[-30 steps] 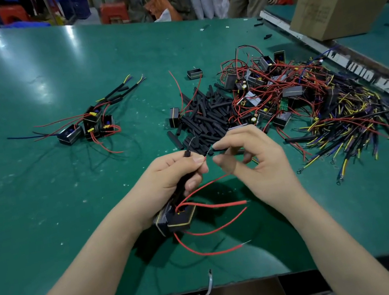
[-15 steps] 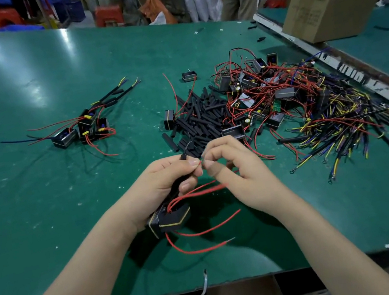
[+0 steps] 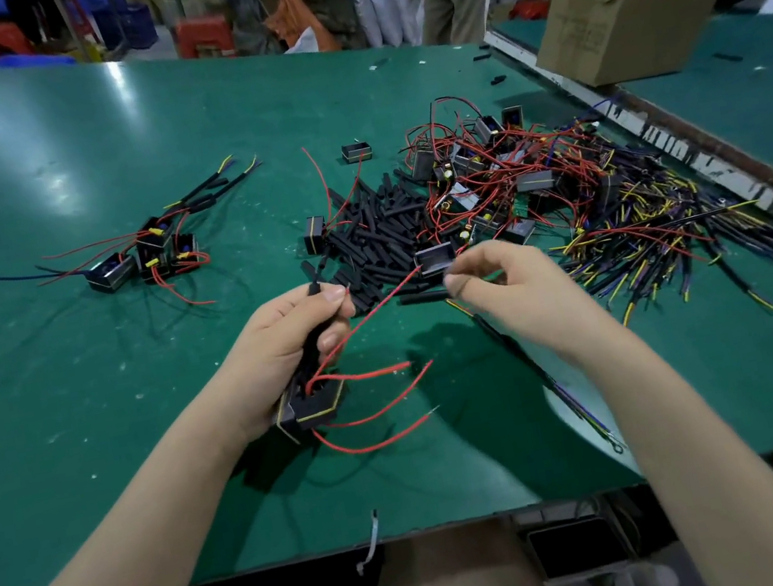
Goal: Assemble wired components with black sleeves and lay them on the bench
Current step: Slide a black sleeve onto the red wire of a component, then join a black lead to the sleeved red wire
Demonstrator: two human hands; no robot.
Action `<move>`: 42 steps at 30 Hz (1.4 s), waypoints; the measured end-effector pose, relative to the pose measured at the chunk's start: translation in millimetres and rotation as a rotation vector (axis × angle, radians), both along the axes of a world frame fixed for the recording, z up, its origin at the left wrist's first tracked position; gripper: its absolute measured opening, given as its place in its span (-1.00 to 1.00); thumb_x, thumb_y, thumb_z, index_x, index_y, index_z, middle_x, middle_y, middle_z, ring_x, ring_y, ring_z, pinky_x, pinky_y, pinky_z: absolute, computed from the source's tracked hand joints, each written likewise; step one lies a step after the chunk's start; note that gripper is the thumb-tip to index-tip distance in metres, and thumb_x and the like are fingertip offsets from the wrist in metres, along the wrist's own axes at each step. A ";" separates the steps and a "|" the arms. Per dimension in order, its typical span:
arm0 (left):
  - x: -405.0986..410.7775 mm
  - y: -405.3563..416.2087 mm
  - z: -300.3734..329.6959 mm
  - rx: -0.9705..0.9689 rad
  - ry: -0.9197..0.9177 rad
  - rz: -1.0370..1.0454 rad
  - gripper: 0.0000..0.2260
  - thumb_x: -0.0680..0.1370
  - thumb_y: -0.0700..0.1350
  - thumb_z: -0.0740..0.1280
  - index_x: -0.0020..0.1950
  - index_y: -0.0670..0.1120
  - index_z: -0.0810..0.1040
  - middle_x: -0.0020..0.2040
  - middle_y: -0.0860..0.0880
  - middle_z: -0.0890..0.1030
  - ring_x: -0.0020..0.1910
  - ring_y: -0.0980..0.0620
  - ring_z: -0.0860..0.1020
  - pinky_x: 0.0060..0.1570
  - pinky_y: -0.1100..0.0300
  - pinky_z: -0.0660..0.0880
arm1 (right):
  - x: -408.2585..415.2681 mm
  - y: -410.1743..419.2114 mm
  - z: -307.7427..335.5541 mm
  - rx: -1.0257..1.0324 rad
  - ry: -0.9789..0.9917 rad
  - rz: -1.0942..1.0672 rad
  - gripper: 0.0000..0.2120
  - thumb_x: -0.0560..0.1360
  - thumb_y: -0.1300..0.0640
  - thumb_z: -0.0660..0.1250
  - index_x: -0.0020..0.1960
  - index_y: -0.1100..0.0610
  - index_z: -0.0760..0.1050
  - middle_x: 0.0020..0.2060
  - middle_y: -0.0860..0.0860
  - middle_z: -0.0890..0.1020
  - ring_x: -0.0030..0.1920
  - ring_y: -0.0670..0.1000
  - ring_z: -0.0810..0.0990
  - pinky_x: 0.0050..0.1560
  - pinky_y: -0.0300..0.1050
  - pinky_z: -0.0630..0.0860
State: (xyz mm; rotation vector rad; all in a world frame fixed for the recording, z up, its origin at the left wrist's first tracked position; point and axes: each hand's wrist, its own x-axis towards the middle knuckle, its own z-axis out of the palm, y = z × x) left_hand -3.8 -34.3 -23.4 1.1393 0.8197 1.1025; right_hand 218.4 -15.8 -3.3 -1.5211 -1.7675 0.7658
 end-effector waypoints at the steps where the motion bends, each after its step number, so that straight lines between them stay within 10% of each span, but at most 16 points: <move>1: 0.5 0.2 0.4 0.002 0.003 0.001 -0.75 0.51 -0.08 0.22 -0.35 -0.01 0.54 -0.50 0.03 0.33 -0.53 0.13 0.22 -0.55 0.32 0.16 | 10.4 -0.3 2.2 -0.019 -0.114 -0.042 -0.91 0.48 0.00 0.39 -0.16 -0.07 0.50 -0.25 -0.15 0.57 -0.19 -0.08 0.52 -0.14 -0.19 0.43; 5: 4.9 0.3 1.5 -0.023 0.019 -0.035 -0.66 0.59 -0.12 0.17 -0.37 -0.01 0.54 -0.49 0.04 0.33 -0.58 0.15 0.23 -0.61 0.36 0.21 | 33.5 -5.7 4.0 -0.236 -0.525 -0.080 -0.72 0.39 -0.21 0.42 -0.18 -0.04 0.43 -0.23 -0.07 0.55 -0.17 -0.01 0.51 -0.22 -0.15 0.39; 11: 11.0 -3.3 -4.8 0.027 0.124 -0.058 -0.81 0.48 -0.04 0.26 -0.30 -0.06 0.53 -0.49 0.02 0.37 -0.51 0.13 0.28 -0.52 0.35 0.22 | 19.7 -9.5 -6.7 -0.216 -0.667 0.023 -0.69 0.56 0.00 0.24 -0.09 0.26 0.55 -0.23 0.19 0.63 -0.13 0.18 0.58 -0.13 -0.07 0.51; 18: 10.7 -3.3 -6.7 0.119 0.190 -0.034 -0.79 0.50 -0.02 0.24 -0.20 -0.14 0.50 -0.49 0.05 0.38 -0.50 0.15 0.32 -0.48 0.38 0.31 | 2.6 -2.6 2.6 0.007 -0.040 0.133 -0.91 0.59 0.15 0.25 -0.04 -0.03 0.41 -0.23 -0.07 0.59 -0.22 -0.05 0.54 -0.12 -0.18 0.48; 23: 7.5 -3.1 -6.4 0.135 0.219 -0.024 -0.77 0.49 0.00 0.24 -0.18 -0.16 0.51 -0.49 0.04 0.38 -0.48 0.14 0.32 -0.44 0.38 0.31 | -16.3 18.7 14.7 -0.122 0.947 0.017 -0.90 0.59 0.27 0.22 0.05 0.12 0.46 -0.28 0.00 0.63 -0.38 -0.12 0.58 -0.33 -0.32 0.52; 26: 8.4 -3.2 -5.6 0.122 0.231 -0.037 -0.79 0.52 -0.03 0.22 -0.18 -0.15 0.50 -0.49 0.05 0.39 -0.48 0.14 0.31 -0.46 0.37 0.29 | -25.2 28.3 14.5 -0.125 1.222 -0.013 -0.91 0.57 0.26 0.23 0.04 0.16 0.47 -0.30 -0.02 0.64 -0.36 -0.11 0.59 -0.32 -0.31 0.54; 42: 12.7 -6.4 -2.7 0.168 0.312 -0.032 -0.85 0.55 -0.10 0.25 -0.12 -0.14 0.55 -0.50 0.12 0.38 -0.48 0.18 0.29 -0.43 0.39 0.27 | -47.3 13.4 -2.5 0.157 1.098 -0.129 -0.76 0.52 0.32 0.32 0.06 0.09 0.33 -0.31 -0.07 0.56 -0.32 -0.13 0.58 -0.28 -0.21 0.56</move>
